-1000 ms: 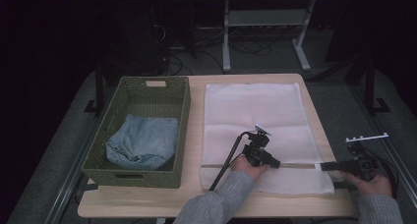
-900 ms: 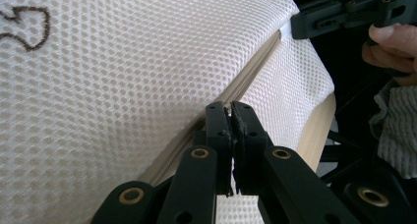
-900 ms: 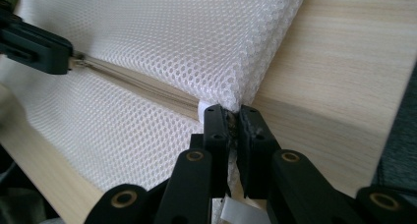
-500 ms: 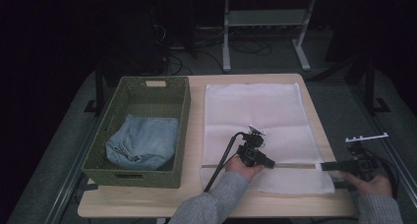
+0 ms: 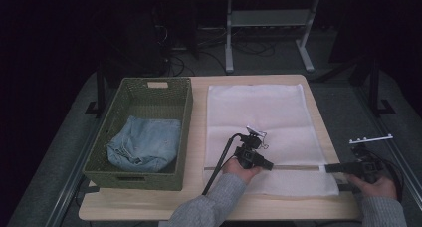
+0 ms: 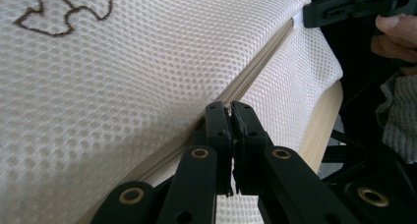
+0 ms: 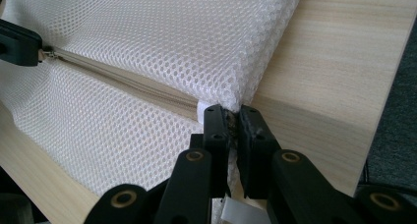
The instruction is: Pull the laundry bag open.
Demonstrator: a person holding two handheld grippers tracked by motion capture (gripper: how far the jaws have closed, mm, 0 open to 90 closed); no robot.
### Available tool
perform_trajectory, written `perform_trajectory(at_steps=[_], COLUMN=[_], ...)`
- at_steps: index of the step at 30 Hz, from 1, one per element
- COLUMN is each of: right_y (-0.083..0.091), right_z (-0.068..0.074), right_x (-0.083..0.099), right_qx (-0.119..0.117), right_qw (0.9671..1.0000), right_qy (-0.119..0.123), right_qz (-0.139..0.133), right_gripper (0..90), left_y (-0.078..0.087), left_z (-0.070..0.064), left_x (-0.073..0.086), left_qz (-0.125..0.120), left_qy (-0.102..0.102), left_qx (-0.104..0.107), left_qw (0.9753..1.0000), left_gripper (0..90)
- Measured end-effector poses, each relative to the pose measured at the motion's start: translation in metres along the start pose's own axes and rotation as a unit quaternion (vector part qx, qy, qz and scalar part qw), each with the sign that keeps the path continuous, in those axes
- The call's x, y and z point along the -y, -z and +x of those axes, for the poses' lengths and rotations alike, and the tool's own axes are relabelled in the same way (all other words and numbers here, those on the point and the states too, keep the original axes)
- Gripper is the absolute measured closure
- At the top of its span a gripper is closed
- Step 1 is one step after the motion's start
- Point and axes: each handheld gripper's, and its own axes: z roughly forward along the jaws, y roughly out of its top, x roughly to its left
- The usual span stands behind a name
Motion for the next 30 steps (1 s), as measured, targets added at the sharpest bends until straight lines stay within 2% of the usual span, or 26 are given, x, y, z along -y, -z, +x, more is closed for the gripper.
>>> perform_trajectory(at_steps=[11, 13, 20, 30], right_y=[0.000, 0.000, 0.001, 0.002], right_z=[0.001, 0.002, 0.001, 0.001], right_x=[0.000, -0.001, 0.000, 0.000], right_qx=[0.007, 0.011, 0.017, 0.023], right_qw=[1.0000, 0.9999, 0.9999, 0.9997], right_qy=[-0.002, -0.001, -0.002, -0.003], right_qz=[-0.001, -0.001, -0.003, -0.004], right_gripper=[82.4, 82.4, 82.4, 82.4], left_y=[0.015, 0.017, 0.028, 0.038], left_z=[0.010, 0.011, 0.019, 0.025], left_x=[0.009, 0.010, 0.017, 0.025], left_qz=[-0.004, -0.003, -0.007, -0.005], left_qy=[0.009, 0.006, 0.014, 0.016], left_qx=[0.002, -0.005, -0.007, -0.014], left_qw=[1.0000, 1.0000, 0.9999, 0.9998], left_gripper=[87.2, 87.2, 87.2, 87.2])
